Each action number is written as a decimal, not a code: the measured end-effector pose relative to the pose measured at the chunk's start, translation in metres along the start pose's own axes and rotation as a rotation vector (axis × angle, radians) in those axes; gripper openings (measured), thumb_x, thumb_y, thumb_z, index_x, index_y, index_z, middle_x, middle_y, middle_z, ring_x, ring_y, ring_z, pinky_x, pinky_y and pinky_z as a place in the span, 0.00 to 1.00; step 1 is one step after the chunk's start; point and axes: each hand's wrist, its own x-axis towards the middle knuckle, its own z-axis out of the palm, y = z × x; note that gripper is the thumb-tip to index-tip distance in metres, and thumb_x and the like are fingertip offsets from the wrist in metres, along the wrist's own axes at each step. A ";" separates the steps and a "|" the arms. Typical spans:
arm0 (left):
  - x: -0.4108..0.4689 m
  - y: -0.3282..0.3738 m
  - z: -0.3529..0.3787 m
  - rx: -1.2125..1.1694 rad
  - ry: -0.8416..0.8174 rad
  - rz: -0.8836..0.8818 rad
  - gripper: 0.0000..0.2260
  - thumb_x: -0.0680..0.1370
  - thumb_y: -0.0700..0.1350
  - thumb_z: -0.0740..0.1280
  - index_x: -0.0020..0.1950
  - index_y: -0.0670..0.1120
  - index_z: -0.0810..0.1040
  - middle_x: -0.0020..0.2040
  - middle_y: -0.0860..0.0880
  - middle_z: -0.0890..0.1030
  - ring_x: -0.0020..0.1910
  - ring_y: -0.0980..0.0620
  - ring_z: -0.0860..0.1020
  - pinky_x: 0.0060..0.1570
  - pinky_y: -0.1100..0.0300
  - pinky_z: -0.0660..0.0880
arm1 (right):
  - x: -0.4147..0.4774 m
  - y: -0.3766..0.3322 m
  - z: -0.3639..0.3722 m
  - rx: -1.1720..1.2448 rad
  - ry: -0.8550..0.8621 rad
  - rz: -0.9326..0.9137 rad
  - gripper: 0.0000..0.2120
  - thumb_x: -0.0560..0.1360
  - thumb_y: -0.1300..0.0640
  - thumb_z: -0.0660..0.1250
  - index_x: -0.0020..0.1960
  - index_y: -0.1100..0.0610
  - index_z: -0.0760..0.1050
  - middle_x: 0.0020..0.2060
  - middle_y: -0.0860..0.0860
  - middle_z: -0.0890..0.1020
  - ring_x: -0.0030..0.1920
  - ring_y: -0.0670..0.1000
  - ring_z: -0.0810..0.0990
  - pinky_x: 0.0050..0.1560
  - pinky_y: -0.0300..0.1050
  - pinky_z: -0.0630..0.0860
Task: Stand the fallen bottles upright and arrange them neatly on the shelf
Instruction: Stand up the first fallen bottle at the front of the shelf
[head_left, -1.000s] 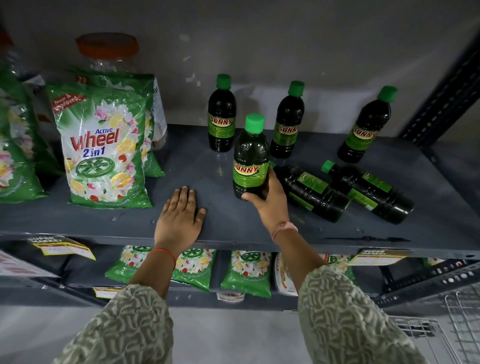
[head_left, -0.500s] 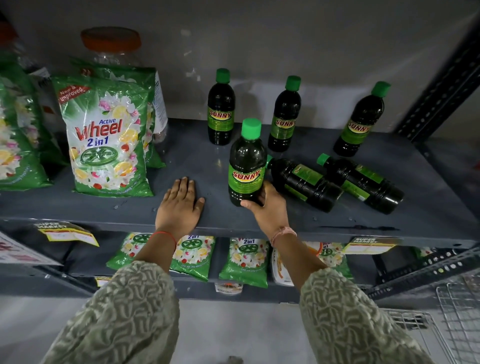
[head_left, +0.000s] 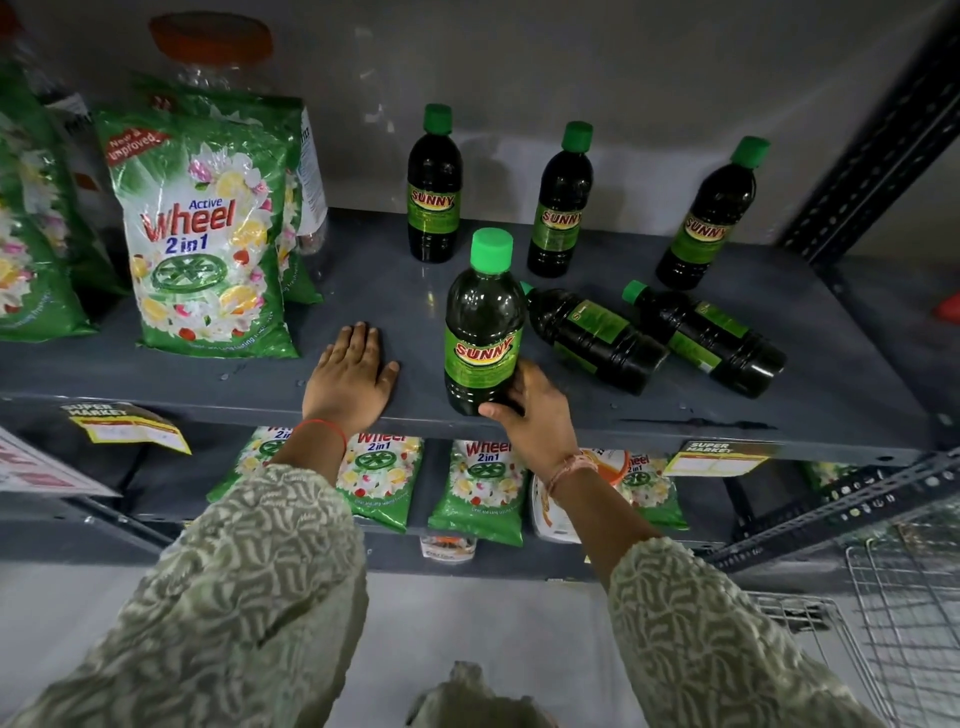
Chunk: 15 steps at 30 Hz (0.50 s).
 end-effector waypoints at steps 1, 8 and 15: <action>0.000 0.000 0.000 -0.002 0.004 0.002 0.26 0.81 0.52 0.49 0.76 0.42 0.49 0.78 0.44 0.50 0.77 0.47 0.48 0.76 0.53 0.46 | 0.000 -0.002 -0.001 0.001 -0.007 0.006 0.27 0.68 0.65 0.72 0.64 0.60 0.66 0.59 0.60 0.78 0.59 0.56 0.77 0.63 0.57 0.73; 0.007 0.003 -0.006 -0.083 -0.036 -0.018 0.25 0.81 0.50 0.50 0.76 0.41 0.50 0.78 0.43 0.50 0.77 0.45 0.48 0.75 0.51 0.47 | -0.018 -0.012 -0.018 -0.169 0.145 -0.051 0.38 0.72 0.60 0.68 0.74 0.53 0.50 0.73 0.58 0.62 0.72 0.56 0.61 0.71 0.47 0.57; 0.009 0.030 0.003 -0.030 -0.009 -0.008 0.25 0.81 0.51 0.49 0.76 0.42 0.50 0.78 0.45 0.50 0.77 0.46 0.47 0.76 0.50 0.47 | 0.069 -0.045 -0.112 -1.104 -0.119 0.157 0.38 0.63 0.41 0.73 0.64 0.59 0.65 0.62 0.60 0.75 0.63 0.61 0.71 0.62 0.52 0.67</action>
